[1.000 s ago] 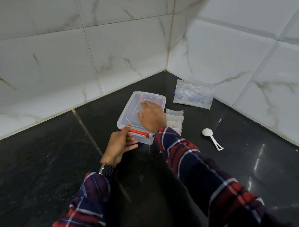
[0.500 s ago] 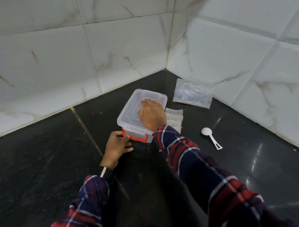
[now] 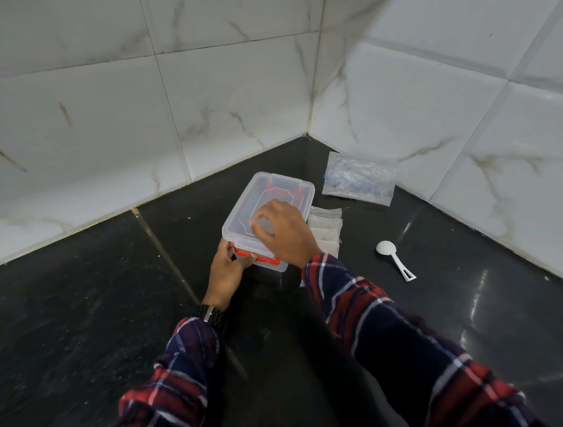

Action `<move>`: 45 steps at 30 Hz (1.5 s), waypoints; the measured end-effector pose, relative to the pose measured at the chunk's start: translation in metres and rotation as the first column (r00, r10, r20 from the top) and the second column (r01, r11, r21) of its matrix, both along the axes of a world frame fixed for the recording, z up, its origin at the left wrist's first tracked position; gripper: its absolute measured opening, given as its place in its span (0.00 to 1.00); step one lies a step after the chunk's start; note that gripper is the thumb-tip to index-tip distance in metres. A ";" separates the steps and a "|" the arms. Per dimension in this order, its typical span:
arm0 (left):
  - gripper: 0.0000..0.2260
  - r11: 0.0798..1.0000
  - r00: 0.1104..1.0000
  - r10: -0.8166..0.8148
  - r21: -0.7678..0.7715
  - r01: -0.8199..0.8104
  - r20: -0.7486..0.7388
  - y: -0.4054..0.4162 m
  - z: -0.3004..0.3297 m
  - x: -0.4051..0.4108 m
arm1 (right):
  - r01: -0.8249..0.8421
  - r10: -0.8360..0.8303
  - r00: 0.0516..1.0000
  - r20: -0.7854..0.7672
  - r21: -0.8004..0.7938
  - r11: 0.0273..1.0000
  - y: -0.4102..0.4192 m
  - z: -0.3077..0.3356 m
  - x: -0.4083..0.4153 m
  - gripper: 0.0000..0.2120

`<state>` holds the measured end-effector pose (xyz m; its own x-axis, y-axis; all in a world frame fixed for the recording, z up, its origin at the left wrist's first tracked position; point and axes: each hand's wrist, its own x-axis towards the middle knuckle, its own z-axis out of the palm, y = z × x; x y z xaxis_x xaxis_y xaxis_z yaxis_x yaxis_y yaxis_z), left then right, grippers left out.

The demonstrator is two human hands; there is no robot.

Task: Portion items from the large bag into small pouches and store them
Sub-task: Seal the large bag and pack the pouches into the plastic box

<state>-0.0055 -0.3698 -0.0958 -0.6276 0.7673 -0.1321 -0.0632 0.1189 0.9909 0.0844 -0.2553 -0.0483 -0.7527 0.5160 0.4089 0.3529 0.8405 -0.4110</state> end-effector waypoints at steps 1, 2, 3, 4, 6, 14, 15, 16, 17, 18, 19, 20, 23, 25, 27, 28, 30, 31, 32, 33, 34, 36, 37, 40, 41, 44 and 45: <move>0.26 1.000 1.000 0.015 0.007 -0.015 0.001 0.001 -0.002 0.000 | -0.026 0.025 0.999 0.039 0.034 0.999 -0.005 -0.003 0.003 0.15; 0.26 1.000 1.000 0.026 0.010 -0.026 -0.002 0.002 -0.004 0.000 | -0.049 0.043 0.996 0.076 0.069 0.996 -0.009 -0.008 0.007 0.18; 0.26 0.999 1.000 0.029 0.019 -0.029 -0.006 0.002 -0.005 0.000 | -0.063 0.052 0.993 0.108 0.104 0.993 -0.012 -0.013 0.009 0.22; 0.26 0.999 1.000 0.028 0.032 -0.028 -0.005 0.002 -0.006 0.000 | -0.071 0.053 0.990 0.134 0.131 0.989 -0.014 -0.018 0.011 0.25; 0.26 0.998 1.000 0.030 0.050 -0.029 -0.003 0.002 -0.007 0.001 | -0.076 0.051 0.984 0.170 0.147 0.986 -0.015 -0.023 0.013 0.27; 0.26 0.999 0.999 0.036 0.041 -0.035 -0.029 0.004 -0.011 -0.001 | -0.112 0.040 0.955 0.292 0.235 0.966 -0.024 -0.015 0.016 0.25; 0.26 0.999 0.999 0.037 0.041 -0.035 -0.037 0.004 -0.012 -0.001 | -0.113 0.032 0.950 0.311 0.245 0.963 -0.024 -0.014 0.016 0.25; 0.26 0.998 0.998 0.040 0.041 -0.038 -0.041 0.004 -0.013 -0.001 | -0.113 0.027 0.946 0.324 0.250 0.962 -0.024 -0.014 0.016 0.25; 0.26 0.998 0.998 0.043 0.042 -0.041 -0.043 0.004 -0.013 -0.001 | -0.116 0.026 0.943 0.333 0.253 0.961 -0.024 -0.014 0.016 0.25; 0.25 0.998 0.998 0.046 0.043 -0.044 -0.049 0.004 -0.014 -0.001 | -0.117 0.025 0.941 0.336 0.256 0.959 -0.025 -0.013 0.016 0.25; 0.25 0.998 0.997 0.047 0.044 -0.044 -0.060 0.005 -0.014 -0.001 | -0.115 0.026 0.944 0.329 0.254 0.960 -0.025 -0.013 0.016 0.24; 0.24 0.998 0.997 0.044 0.042 -0.042 -0.069 0.005 -0.015 0.000 | -0.106 0.029 0.952 0.306 0.236 0.966 -0.025 -0.013 0.017 0.24; 0.24 0.999 0.993 0.044 0.034 -0.041 -0.107 0.005 -0.014 0.004 | -0.057 0.044 0.990 0.131 0.094 0.994 -0.026 -0.012 0.019 0.23; 0.25 0.998 0.984 0.056 0.023 -0.053 -0.168 0.005 -0.012 0.008 | -0.028 0.028 0.999 0.022 0.012 1.000 -0.027 -0.011 0.018 0.23; 0.31 0.997 0.973 0.072 0.034 -0.066 -0.221 0.003 -0.009 0.012 | -0.014 0.012 1.000 -0.021 -0.061 0.998 -0.027 -0.012 0.018 0.23; 0.34 0.996 0.967 0.080 0.043 -0.072 -0.240 0.002 -0.008 0.014 | -0.020 0.019 1.000 -0.014 -0.081 0.997 -0.027 -0.012 0.020 0.23; 0.38 0.995 0.958 0.095 0.041 -0.087 -0.271 -0.001 -0.007 0.018 | -0.055 0.057 0.998 0.029 -0.083 0.995 -0.024 -0.016 0.025 0.23; 0.38 0.995 0.951 0.098 0.028 -0.094 -0.292 -0.002 -0.006 0.019 | -0.068 0.073 0.996 0.046 -0.092 0.993 -0.023 -0.016 0.028 0.23; 0.37 0.995 0.943 0.098 0.015 -0.098 -0.318 -0.004 -0.006 0.019 | -0.073 0.079 0.996 0.044 -0.117 0.990 -0.022 -0.015 0.030 0.23; 0.37 0.995 0.933 0.094 -0.007 -0.103 -0.348 -0.006 -0.005 0.018 | -0.074 0.077 0.997 0.014 -0.156 0.985 -0.023 -0.011 0.031 0.23; 0.37 0.994 0.923 0.085 -0.031 -0.104 -0.376 -0.006 -0.005 0.018 | -0.071 0.063 0.997 -0.043 -0.210 0.975 -0.024 -0.006 0.032 0.23; 0.39 0.992 0.911 0.073 -0.061 -0.107 -0.406 -0.007 -0.001 0.020 | -0.071 0.005 0.978 -0.208 -0.313 0.947 -0.028 0.007 0.033 0.21; 0.39 0.992 0.906 0.068 -0.067 -0.105 -0.417 -0.006 0.002 0.022 | -0.069 -0.037 0.959 -0.282 -0.355 0.932 -0.030 0.014 0.034 0.21; 0.36 0.990 0.887 0.045 -0.097 -0.100 -0.460 -0.004 0.007 0.029 | -0.032 -0.163 0.887 -0.433 -0.408 0.913 -0.032 0.029 0.040 0.17; 0.36 0.988 0.876 0.031 -0.120 -0.101 -0.482 -0.003 0.007 0.030 | -0.016 -0.199 0.862 -0.467 -0.417 0.909 -0.032 0.033 0.046 0.17; 0.32 0.962 0.860 -0.001 -0.236 -0.140 -0.511 -0.001 0.011 0.023 | -0.005 -0.289 0.798 -0.529 -0.486 0.874 -0.032 0.042 0.057 0.15; 0.31 0.955 0.852 0.006 -0.250 -0.160 -0.523 -0.001 0.015 0.025 | -0.008 -0.318 0.776 -0.544 -0.514 0.858 -0.032 0.043 0.062 0.14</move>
